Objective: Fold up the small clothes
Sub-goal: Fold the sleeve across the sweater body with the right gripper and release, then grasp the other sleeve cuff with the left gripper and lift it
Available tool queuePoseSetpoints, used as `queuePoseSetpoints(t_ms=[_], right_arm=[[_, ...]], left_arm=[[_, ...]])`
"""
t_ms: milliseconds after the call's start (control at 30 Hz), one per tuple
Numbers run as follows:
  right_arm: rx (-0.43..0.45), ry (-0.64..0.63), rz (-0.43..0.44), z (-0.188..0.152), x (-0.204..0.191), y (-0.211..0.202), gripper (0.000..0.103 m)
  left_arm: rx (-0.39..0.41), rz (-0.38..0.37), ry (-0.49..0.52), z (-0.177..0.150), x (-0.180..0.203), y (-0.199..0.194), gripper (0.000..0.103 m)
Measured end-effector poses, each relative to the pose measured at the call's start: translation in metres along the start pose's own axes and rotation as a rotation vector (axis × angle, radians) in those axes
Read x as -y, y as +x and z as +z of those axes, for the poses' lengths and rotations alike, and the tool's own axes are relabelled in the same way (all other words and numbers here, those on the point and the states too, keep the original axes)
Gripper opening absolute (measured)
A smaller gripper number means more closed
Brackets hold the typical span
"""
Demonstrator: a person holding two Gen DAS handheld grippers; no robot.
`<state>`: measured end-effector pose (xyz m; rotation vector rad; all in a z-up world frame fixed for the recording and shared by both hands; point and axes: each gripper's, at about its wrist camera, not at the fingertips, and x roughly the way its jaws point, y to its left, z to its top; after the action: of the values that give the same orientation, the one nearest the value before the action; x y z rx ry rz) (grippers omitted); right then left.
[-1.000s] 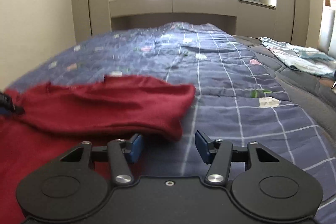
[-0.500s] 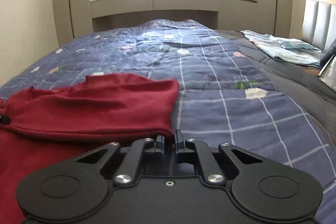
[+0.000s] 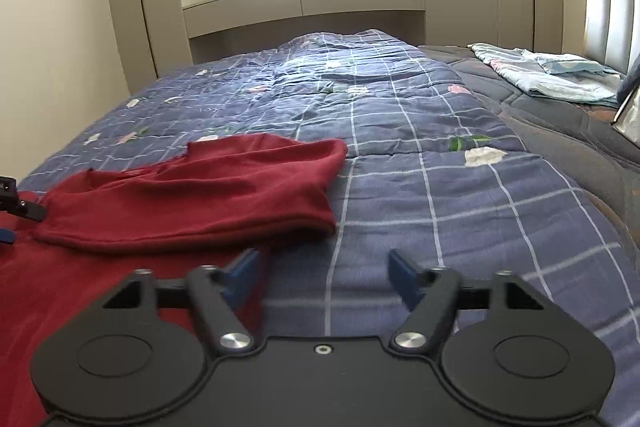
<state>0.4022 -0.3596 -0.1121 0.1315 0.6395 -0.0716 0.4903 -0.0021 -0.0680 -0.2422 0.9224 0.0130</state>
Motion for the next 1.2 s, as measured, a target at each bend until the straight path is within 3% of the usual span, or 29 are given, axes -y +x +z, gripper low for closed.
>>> queuePoseSetpoints(t_ms=[100,333,600,900,1000,1067,1133,1200], right_arm=[[0.006,0.043,0.049,-0.005,-0.002,-0.019,0.102],[0.002,0.073,0.102,-0.014,-0.039,-0.041,0.103],[-0.035,0.019,0.185,-0.025,-0.090,-0.035,0.103],[-0.067,-0.074,0.170,-0.042,-0.117,-0.026,0.102],[-0.080,-0.091,0.166,-0.047,-0.121,-0.022,0.103],[-0.082,-0.099,0.158,-0.049,-0.123,-0.021,0.103],[-0.084,-0.102,0.159,-0.050,-0.123,-0.020,0.103],[-0.084,-0.099,0.162,-0.050,-0.122,-0.020,0.103]], left_arm=[[0.027,0.008,-0.010,-0.008,-0.011,-0.017,0.103],[0.071,0.105,-0.117,-0.023,-0.071,-0.044,0.103],[0.170,0.273,-0.302,-0.001,-0.189,-0.043,0.103],[0.206,0.233,-0.587,0.019,-0.295,-0.028,0.102],[0.228,0.201,-0.705,0.012,-0.317,-0.028,0.085],[0.253,0.208,-0.784,0.004,-0.329,-0.028,0.057],[0.265,0.243,-0.832,-0.002,-0.342,-0.026,0.038],[0.280,0.227,-0.856,-0.005,-0.350,-0.024,0.037]])
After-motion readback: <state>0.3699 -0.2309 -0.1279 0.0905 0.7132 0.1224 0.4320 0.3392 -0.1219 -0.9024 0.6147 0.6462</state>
